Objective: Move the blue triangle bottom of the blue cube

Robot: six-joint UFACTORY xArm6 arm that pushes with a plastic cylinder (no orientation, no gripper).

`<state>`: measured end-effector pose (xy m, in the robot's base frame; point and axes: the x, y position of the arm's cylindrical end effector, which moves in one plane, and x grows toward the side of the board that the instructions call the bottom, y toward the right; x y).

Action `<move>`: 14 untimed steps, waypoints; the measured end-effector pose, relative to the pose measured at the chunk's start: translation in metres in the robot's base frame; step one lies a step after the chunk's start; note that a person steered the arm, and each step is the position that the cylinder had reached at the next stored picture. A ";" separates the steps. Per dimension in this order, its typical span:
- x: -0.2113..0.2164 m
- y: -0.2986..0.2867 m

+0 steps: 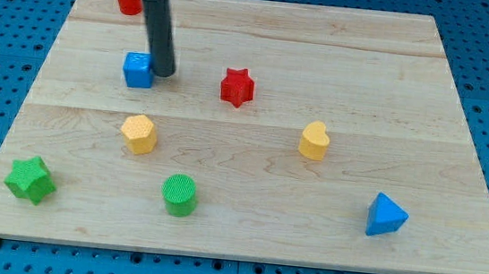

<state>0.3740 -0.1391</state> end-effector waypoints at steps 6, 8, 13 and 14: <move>-0.046 0.102; 0.090 0.276; 0.244 0.343; 0.244 0.313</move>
<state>0.6176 0.1738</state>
